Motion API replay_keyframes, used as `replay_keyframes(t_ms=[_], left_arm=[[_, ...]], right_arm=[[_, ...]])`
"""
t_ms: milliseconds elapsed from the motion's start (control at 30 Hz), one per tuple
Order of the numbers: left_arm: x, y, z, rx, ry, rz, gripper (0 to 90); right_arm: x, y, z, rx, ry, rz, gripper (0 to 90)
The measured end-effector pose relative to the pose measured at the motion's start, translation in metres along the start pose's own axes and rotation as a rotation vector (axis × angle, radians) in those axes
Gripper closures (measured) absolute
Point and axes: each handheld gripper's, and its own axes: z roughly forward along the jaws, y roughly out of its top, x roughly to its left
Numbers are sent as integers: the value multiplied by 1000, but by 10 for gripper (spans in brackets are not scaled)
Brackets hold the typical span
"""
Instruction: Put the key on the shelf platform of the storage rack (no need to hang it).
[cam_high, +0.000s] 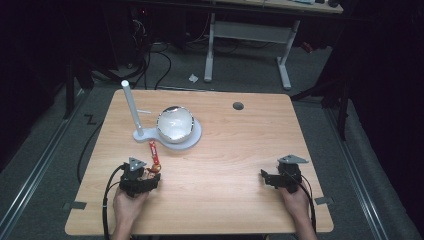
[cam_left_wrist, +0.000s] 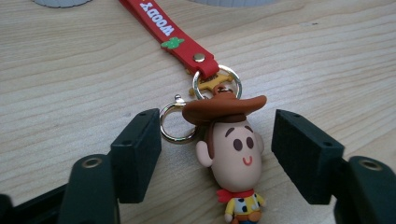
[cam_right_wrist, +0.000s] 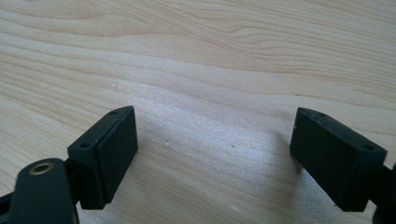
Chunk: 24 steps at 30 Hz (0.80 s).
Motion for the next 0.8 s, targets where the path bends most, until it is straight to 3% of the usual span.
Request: replay_keyframes(t_ms=[167, 200, 500, 700, 800], left_arm=[[-1, -1, -2, 3, -9, -11, 448], [-1, -2, -2, -3, -8, -5, 503], [-1, -5, -4, -8, -23, 26, 520], [-5, -1, -11, -12, -47, -11, 523], [-9, 3, -15, -13, -64, -10, 523]], right_arm=[[0, 0, 0, 0, 0, -1, 150], [0, 0, 0, 0, 0, -1, 150], [0, 0, 0, 0, 0, -1, 150], [0, 0, 0, 0, 0, -1, 150], [0, 0, 0, 0, 0, -1, 150]])
